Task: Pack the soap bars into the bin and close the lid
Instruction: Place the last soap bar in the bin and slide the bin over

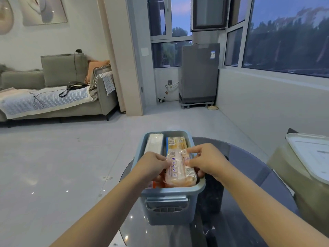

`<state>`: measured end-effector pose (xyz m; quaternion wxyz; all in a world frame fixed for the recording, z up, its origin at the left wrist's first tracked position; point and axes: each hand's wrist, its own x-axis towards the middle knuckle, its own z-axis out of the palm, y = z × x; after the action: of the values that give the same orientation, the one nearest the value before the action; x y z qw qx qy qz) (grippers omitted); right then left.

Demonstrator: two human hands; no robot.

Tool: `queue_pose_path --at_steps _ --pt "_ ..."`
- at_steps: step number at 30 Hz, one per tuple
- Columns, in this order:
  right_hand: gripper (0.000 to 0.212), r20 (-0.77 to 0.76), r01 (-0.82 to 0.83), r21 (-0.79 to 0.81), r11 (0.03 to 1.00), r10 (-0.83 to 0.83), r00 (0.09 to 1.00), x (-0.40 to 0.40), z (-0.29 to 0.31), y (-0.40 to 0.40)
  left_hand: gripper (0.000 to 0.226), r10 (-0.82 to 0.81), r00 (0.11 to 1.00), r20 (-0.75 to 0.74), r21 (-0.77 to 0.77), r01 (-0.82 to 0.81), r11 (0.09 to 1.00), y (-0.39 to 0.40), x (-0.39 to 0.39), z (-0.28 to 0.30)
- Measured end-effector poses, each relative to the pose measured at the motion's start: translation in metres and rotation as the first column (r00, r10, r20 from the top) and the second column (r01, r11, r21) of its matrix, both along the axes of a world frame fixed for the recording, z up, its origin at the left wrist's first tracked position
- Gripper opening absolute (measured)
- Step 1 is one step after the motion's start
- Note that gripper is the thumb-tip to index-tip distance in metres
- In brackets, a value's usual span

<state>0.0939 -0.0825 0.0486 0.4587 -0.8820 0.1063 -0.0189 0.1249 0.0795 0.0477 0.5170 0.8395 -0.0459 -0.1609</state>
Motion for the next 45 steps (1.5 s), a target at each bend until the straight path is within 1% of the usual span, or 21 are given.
queue_pose_path --at_steps 2,4,5,7,9,12,14,17,19,21,23,24,25,27,30,33,35,38,41,43,45 --pt "0.049 0.009 -0.019 -0.18 0.984 0.021 1.0 0.004 0.0 0.0 0.016 -0.016 0.997 0.077 0.104 0.008 0.995 0.0 0.003 -0.001" --pt "0.048 0.002 -0.01 -0.36 0.933 0.011 1.0 0.005 0.0 0.001 0.016 -0.037 0.992 0.124 0.168 0.016 0.986 -0.001 0.004 -0.001" --pt "0.048 0.004 -0.005 -0.42 0.908 0.008 1.0 0.004 -0.001 0.002 0.017 -0.051 0.988 0.146 0.2 0.021 0.98 -0.001 0.005 -0.002" --pt "0.045 0.017 -0.017 -0.511 0.859 0.03 0.999 0.003 -0.005 0.003 0.019 -0.079 0.975 0.206 0.288 0.017 0.957 -0.002 0.007 -0.005" --pt "0.039 0.037 -0.031 -0.594 0.804 0.067 0.997 0.003 -0.01 0.004 0.022 -0.098 0.964 0.247 0.339 0.009 0.941 -0.003 0.008 -0.008" --pt "0.036 0.049 -0.041 -0.611 0.791 0.09 0.995 0.003 -0.016 0.004 0.021 -0.11 0.951 0.289 0.359 -0.002 0.933 -0.005 0.009 -0.013" --pt "0.042 0.067 -0.043 -0.53 0.847 0.092 0.994 0.003 -0.021 -0.001 0.018 -0.093 0.944 0.315 0.322 -0.014 0.947 -0.004 0.006 -0.016" --pt "0.055 0.143 -0.002 -0.222 0.975 0.035 0.989 -0.004 -0.033 -0.007 0.026 0.007 0.894 0.447 0.261 -0.137 0.956 0.004 -0.001 -0.017" --pt "0.058 0.154 0.032 -0.022 0.999 -0.029 0.988 -0.008 -0.041 -0.009 0.032 0.056 0.839 0.541 0.269 -0.236 0.934 0.014 -0.004 -0.018" --pt "0.052 0.116 0.054 0.1 0.994 -0.066 0.991 -0.009 -0.045 -0.009 0.037 0.096 0.805 0.585 0.299 -0.324 0.897 0.024 -0.007 -0.022" --pt "0.041 0.081 0.071 0.144 0.987 -0.084 0.993 -0.003 -0.043 -0.009 0.043 0.115 0.804 0.584 0.359 -0.383 0.851 0.03 -0.011 -0.027" --pt "0.036 0.078 0.08 0.149 0.986 -0.093 0.993 0.001 -0.041 -0.01 0.046 0.131 0.817 0.561 0.364 -0.386 0.847 0.032 -0.013 -0.031" --pt "0.032 0.077 0.088 0.154 0.984 -0.101 0.992 0.007 -0.039 -0.011 0.049 0.158 0.833 0.53 0.332 -0.376 0.865 0.033 -0.016 -0.035" --pt "0.026 0.065 0.097 0.199 0.975 -0.111 0.992 0.016 -0.035 -0.013 0.052 0.22 0.842 0.492 0.208 -0.359 0.91 0.034 -0.021 -0.044" --pt "0.018 0.024 0.109 0.288 0.952 -0.121 0.992 0.023 -0.037 -0.012 0.052 0.306 0.778 0.549 0.115 -0.433 0.894 0.03 -0.028 -0.055" --pt "0.011 0.041 0.134 0.337 0.932 -0.157 0.987 0.023 -0.044 -0.012 0.053 0.371 0.718 0.588 0.045 -0.487 0.872 0.023 -0.027 -0.056" --pt "0.009 0.071 0.179 0.376 0.909 -0.22 0.973 0.021 -0.05 -0.015 0.053 0.348 0.725 0.594 0.03 -0.453 0.891 0.02 -0.021 -0.055" --pt "0.012 0.114 0.277 0.466 0.84 -0.367 0.923 0.014 -0.062 -0.02 0.054 0.302 0.779 0.55 -0.015 -0.352 0.936 0.018 0.001 -0.052" --pt "0.022 0.129 0.367 0.575 0.732 -0.523 0.843 0.007 -0.074 -0.022 0.052 0.165 0.851 0.498 -0.04 -0.167 0.985 0.008 0.03 -0.044" --pt "0.032 0.12 0.414 0.623 0.663 -0.604 0.788 0.002 -0.08 -0.023 0.055 0.058 0.887 0.458 -0.006 -0.062 0.998 -0.001 0.046 -0.04" --pt "0.037 0.11 0.441 0.632 0.637 -0.637 0.763 -0.003 -0.082 -0.028 0.056 0.015 0.894 0.447 0.017 -0.025 1.0 -0.01 0.055 -0.039"
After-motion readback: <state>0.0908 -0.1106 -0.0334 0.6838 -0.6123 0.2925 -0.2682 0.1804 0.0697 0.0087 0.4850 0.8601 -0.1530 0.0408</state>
